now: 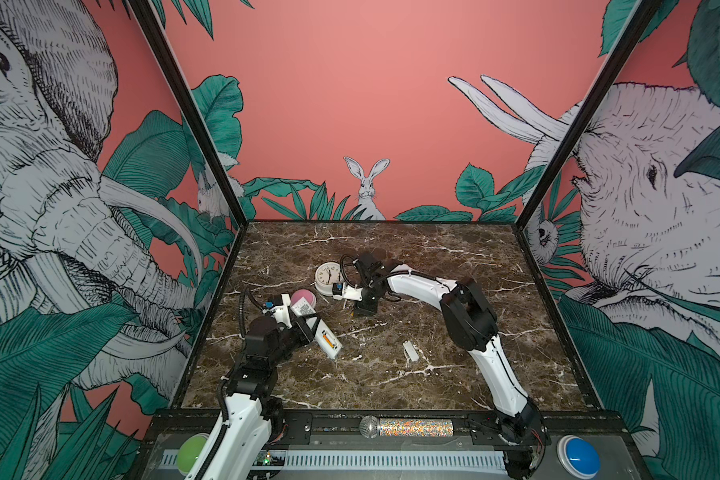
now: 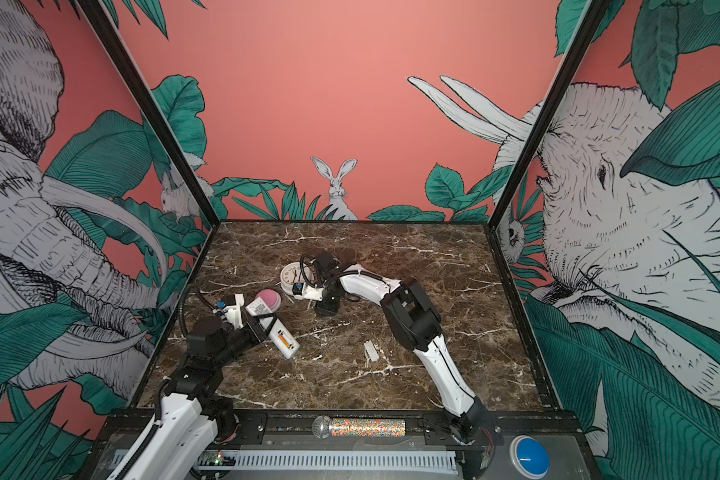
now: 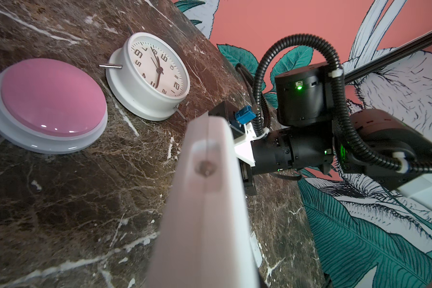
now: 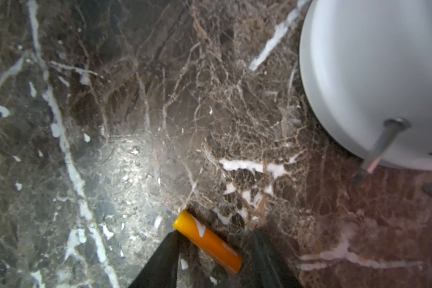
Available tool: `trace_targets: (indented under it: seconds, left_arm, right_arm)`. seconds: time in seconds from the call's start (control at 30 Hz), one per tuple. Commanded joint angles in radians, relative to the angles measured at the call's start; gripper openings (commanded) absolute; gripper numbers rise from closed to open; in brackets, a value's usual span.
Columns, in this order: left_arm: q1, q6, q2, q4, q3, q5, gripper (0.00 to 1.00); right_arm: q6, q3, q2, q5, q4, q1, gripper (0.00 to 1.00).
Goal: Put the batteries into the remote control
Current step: 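Lower the open right gripper over the orange battery near the clock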
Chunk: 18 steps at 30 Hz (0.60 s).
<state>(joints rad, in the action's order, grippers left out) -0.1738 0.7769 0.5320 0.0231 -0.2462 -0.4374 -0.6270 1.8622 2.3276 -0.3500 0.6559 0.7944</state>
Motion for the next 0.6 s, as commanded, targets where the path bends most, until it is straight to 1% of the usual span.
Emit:
trace_targets:
  seconds: [0.0,0.33,0.57]
  left_arm:
    - [0.007,0.003,-0.002,-0.030,-0.008,-0.014,0.00]
    - [0.010,0.010,-0.014,-0.023,-0.002,-0.012,0.00]
    - [0.011,0.007,-0.039,-0.003,0.002,-0.012,0.00]
  right_arm:
    - [-0.041,-0.023,0.013,0.046,0.054,0.025,0.45]
    - [-0.072,-0.032,0.000,0.115,0.076,0.051,0.39]
    - [-0.077,-0.036,0.002,0.121,0.091,0.062,0.35]
